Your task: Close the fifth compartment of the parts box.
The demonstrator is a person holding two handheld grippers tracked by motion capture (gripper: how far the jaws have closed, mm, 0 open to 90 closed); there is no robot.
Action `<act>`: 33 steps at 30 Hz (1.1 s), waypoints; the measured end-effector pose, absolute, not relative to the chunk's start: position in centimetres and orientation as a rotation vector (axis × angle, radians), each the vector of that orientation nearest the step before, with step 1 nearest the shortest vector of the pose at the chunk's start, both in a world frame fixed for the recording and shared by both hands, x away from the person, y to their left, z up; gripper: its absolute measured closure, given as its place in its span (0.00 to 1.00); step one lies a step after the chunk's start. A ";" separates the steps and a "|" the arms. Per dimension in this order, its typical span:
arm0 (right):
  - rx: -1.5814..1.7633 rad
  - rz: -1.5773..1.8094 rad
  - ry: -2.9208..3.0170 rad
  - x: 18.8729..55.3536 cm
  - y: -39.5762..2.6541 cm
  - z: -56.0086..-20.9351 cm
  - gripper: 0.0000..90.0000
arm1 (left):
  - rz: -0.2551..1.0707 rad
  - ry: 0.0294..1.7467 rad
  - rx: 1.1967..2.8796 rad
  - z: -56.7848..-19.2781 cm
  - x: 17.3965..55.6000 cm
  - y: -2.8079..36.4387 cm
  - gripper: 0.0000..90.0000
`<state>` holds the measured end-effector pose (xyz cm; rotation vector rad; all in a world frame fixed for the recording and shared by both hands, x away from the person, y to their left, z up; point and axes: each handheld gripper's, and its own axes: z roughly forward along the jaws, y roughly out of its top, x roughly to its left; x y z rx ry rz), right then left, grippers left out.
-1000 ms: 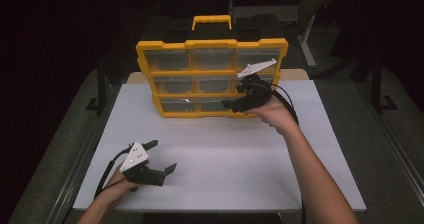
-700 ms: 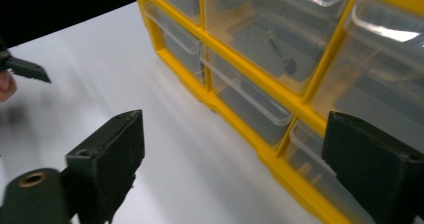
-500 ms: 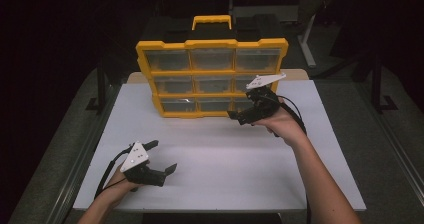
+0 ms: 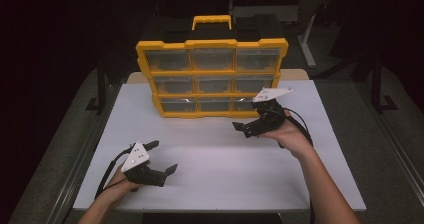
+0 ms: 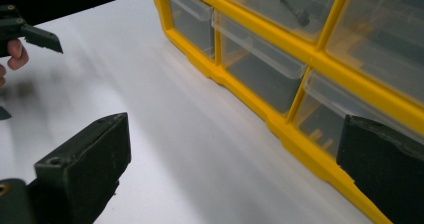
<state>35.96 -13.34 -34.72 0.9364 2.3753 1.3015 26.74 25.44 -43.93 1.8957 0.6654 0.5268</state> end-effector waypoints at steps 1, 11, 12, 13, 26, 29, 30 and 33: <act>0.936 1.302 2.375 35.8 -13.4 -34.9 0.00 | 0.527 0.666 1.897 -43.9 26.7 25.5 0.00; 0.948 1.320 2.347 34.0 -14.5 -36.4 0.00 | 0.520 0.671 1.897 -43.9 26.7 25.4 0.00; 0.945 1.320 2.342 33.9 -14.6 -36.6 0.00 | 0.522 0.668 1.902 -44.0 26.7 25.4 0.00; 0.949 1.317 2.343 33.7 -14.7 -36.7 0.00 | 0.525 0.663 1.903 -44.0 26.7 25.4 0.00; 0.973 1.301 2.329 31.3 -16.2 -39.2 0.00 | 0.523 0.660 1.908 -44.0 26.7 25.3 0.00; 0.986 1.303 2.323 30.8 -16.6 -39.8 0.00 | 0.524 0.661 1.908 -44.0 26.7 25.3 0.00; 0.986 1.302 2.320 30.7 -16.7 -39.9 0.00 | 0.524 0.660 1.907 -44.0 26.7 25.3 0.00; 1.009 1.298 2.306 30.2 -17.0 -40.4 0.00 | 0.521 0.658 1.905 -44.0 26.7 25.2 0.00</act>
